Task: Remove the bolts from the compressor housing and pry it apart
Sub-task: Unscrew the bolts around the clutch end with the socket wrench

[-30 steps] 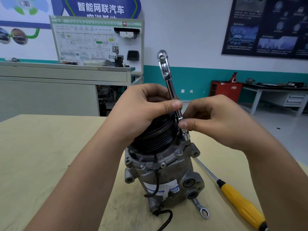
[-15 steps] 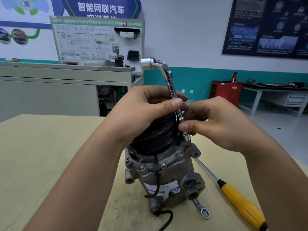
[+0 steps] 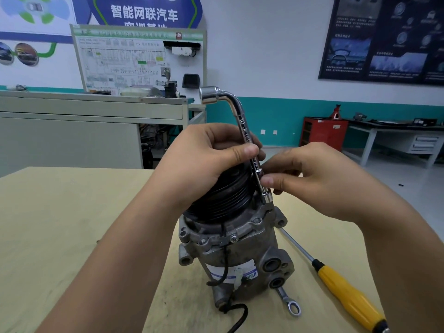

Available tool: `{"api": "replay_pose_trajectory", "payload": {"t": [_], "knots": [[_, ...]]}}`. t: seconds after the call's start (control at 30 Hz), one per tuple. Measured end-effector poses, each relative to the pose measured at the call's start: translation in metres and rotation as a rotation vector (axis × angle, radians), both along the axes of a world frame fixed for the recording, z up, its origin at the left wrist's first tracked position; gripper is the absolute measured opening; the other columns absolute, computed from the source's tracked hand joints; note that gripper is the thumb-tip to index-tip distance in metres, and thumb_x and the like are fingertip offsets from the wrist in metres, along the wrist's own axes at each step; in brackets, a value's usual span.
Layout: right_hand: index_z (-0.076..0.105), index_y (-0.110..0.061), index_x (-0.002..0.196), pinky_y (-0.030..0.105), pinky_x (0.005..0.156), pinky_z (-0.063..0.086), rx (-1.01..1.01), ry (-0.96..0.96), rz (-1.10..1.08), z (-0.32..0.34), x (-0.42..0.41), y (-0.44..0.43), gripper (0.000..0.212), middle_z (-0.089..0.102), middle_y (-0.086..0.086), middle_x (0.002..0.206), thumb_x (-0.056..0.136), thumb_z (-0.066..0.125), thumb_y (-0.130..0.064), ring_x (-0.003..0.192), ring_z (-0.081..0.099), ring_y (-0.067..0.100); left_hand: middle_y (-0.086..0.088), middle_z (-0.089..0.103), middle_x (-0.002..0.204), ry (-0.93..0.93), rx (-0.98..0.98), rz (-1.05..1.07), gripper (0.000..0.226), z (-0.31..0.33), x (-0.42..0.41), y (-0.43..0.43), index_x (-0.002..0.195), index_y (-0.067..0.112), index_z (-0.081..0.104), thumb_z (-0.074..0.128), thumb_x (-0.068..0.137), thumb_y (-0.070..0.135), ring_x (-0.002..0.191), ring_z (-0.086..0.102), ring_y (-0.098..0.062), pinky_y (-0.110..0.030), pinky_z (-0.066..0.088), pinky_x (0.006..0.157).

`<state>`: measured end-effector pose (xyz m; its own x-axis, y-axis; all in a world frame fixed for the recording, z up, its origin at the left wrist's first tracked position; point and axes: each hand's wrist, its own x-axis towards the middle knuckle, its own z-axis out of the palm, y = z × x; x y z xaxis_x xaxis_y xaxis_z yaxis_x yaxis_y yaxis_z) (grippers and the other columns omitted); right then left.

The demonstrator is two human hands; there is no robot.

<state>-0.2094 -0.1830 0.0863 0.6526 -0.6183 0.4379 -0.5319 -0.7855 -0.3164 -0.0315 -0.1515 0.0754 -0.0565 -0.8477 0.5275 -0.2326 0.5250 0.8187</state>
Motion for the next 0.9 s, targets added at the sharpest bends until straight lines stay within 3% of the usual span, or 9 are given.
{"api": "replay_pose_trajectory", "payload": {"t": [0.1, 0.17, 0.27, 0.37, 0.53, 0.67, 0.8, 0.9], "knots": [[0.072, -0.028, 0.082, 0.013, 0.062, 0.047, 0.058, -0.077, -0.013, 0.002, 0.001, 0.003, 0.014, 0.067, -0.014, 0.070, 0.073, 0.066, -0.037, 0.070, 0.062, -0.002, -0.006, 0.075, 0.078, 0.014, -0.006, 0.073, 0.039, 0.000, 0.000, 0.000, 0.075, 0.012, 0.071, 0.074, 0.053, 0.044, 0.078, 0.072, -0.027, -0.037, 0.057, 0.080], [0.065, -0.031, 0.071, 0.014, 0.058, 0.047, 0.066, -0.148, -0.036, 0.001, 0.001, 0.002, 0.015, 0.066, -0.011, 0.066, 0.063, 0.067, -0.044, 0.066, 0.061, -0.001, -0.011, 0.074, 0.079, 0.019, -0.012, 0.101, 0.046, 0.002, -0.002, 0.003, 0.076, 0.008, 0.068, 0.075, 0.050, 0.045, 0.084, 0.069, -0.037, -0.048, 0.054, 0.085], [0.061, -0.027, 0.068, 0.018, 0.055, 0.046, 0.047, -0.169, -0.065, 0.001, 0.003, 0.004, 0.024, 0.063, -0.009, 0.063, 0.059, 0.065, -0.048, 0.063, 0.058, 0.002, -0.014, 0.074, 0.079, 0.025, -0.009, 0.115, 0.050, 0.002, -0.004, 0.004, 0.075, 0.007, 0.066, 0.076, 0.048, 0.048, 0.080, 0.070, -0.037, -0.052, 0.052, 0.085], [0.063, -0.023, 0.067, 0.022, 0.053, 0.046, 0.051, -0.183, -0.066, 0.000, 0.006, 0.006, 0.031, 0.065, -0.006, 0.061, 0.054, 0.066, -0.051, 0.059, 0.059, 0.004, -0.014, 0.074, 0.079, 0.026, 0.007, 0.110, 0.054, 0.002, -0.003, 0.003, 0.074, 0.009, 0.065, 0.075, 0.044, 0.052, 0.072, 0.067, -0.025, -0.051, 0.054, 0.082], [0.058, -0.024, 0.063, 0.021, 0.054, 0.040, 0.025, -0.191, -0.102, -0.005, 0.013, 0.004, 0.032, 0.059, -0.007, 0.058, 0.052, 0.065, -0.053, 0.061, 0.054, 0.003, -0.010, 0.074, 0.077, 0.030, 0.013, 0.090, 0.052, 0.001, -0.003, 0.003, 0.074, 0.010, 0.067, 0.075, 0.044, 0.051, 0.069, 0.067, -0.018, -0.042, 0.055, 0.078], [0.060, -0.021, 0.067, 0.022, 0.049, 0.040, 0.056, -0.199, -0.075, -0.004, 0.011, 0.004, 0.030, 0.060, -0.004, 0.058, 0.057, 0.064, -0.049, 0.056, 0.055, 0.004, -0.003, 0.075, 0.081, 0.021, 0.026, 0.023, 0.030, 0.001, 0.000, 0.002, 0.073, 0.020, 0.073, 0.073, 0.054, 0.043, 0.077, 0.071, -0.014, -0.035, 0.056, 0.082], [0.067, -0.014, 0.081, 0.036, 0.063, 0.050, 0.077, -0.190, -0.026, -0.003, 0.009, 0.004, 0.036, 0.068, 0.001, 0.070, 0.063, 0.063, -0.045, 0.064, 0.062, 0.011, 0.000, 0.076, 0.084, -0.006, 0.016, -0.046, 0.010, 0.000, 0.002, 0.001, 0.076, 0.028, 0.075, 0.077, 0.069, 0.035, 0.083, 0.072, -0.012, -0.027, 0.057, 0.084], [0.069, -0.014, 0.086, 0.036, 0.066, 0.049, 0.102, -0.179, 0.008, -0.003, 0.007, 0.002, 0.024, 0.070, 0.001, 0.075, 0.073, 0.068, -0.034, 0.068, 0.064, 0.010, 0.001, 0.076, 0.087, -0.007, 0.016, -0.087, 0.009, -0.001, 0.003, 0.000, 0.080, 0.030, 0.076, 0.069, 0.074, 0.026, 0.087, 0.072, -0.012, -0.025, 0.056, 0.084]]}}
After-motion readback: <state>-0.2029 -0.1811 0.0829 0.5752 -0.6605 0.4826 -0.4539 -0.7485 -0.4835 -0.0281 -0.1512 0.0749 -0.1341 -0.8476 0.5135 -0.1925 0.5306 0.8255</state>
